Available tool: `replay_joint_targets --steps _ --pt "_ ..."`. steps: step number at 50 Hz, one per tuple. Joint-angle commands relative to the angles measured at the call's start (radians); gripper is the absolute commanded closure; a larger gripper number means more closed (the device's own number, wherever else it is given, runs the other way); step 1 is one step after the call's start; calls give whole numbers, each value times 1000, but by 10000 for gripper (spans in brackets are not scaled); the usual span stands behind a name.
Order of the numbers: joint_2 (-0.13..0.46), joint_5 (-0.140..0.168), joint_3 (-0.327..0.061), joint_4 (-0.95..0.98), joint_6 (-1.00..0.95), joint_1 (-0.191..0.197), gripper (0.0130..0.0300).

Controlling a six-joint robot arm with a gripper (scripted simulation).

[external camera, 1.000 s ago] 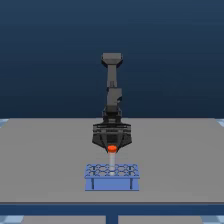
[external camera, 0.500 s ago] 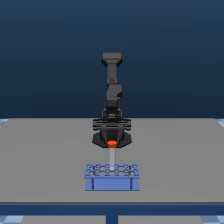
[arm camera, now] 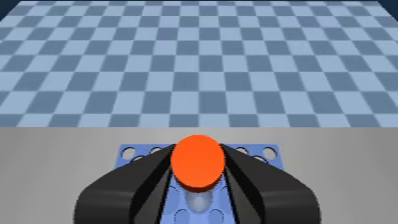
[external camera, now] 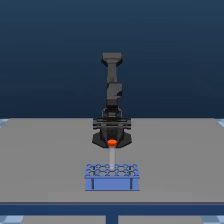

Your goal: Pick up the centrifuge tube on the rack

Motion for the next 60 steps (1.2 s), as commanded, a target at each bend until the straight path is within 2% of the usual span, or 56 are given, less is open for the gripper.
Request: replay_joint_targets --steps 1,34,60 --pt "-2 5 -2 11 -11 0 300" --pt "-12 25 -12 195 -194 0 300" --pt "-17 36 -17 138 -137 0 300"
